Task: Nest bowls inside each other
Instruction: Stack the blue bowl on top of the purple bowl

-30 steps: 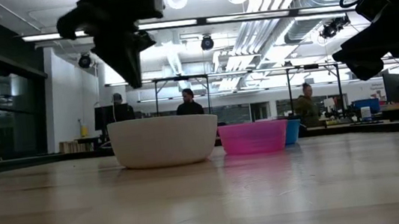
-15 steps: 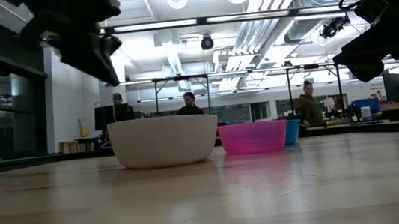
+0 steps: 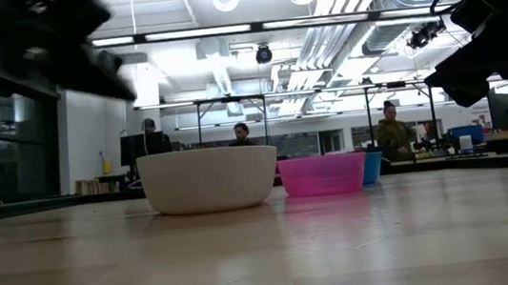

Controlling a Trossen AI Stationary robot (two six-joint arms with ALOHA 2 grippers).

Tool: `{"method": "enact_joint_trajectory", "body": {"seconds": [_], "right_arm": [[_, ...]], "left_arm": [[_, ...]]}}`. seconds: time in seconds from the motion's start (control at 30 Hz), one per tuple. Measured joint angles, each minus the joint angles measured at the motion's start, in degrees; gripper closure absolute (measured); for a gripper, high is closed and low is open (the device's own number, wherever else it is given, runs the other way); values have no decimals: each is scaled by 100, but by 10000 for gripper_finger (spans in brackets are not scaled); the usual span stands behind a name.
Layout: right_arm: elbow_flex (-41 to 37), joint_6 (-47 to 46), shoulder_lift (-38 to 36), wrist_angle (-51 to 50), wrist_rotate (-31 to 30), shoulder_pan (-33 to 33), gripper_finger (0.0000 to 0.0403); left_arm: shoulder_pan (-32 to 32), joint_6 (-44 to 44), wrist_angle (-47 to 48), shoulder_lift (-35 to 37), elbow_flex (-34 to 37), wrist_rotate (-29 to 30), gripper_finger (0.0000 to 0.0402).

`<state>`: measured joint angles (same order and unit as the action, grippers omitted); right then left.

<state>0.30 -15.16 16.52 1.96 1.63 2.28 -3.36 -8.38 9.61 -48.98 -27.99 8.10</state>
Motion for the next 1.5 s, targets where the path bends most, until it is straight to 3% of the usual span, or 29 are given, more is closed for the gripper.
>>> {"method": "enact_joint_trajectory", "body": {"seconds": [0.23,0.5,0.67,0.9,1.5], "right_arm": [[0,0,112,-10,8,0,293],[1,0,193,-12,5,2,293],[0,0,191,-13,4,0,293],[0,0,191,-11,4,0,293],[1,0,191,-9,2,2,293]], "left_arm": [[-2,14,-774,1049,877,2,382],[-2,-65,-993,2210,1576,-18,382],[-2,-189,-955,2795,1867,-496,382],[-4,-521,-960,3337,2134,-1393,382],[-4,-527,-1126,4229,2628,-1410,382]]}}
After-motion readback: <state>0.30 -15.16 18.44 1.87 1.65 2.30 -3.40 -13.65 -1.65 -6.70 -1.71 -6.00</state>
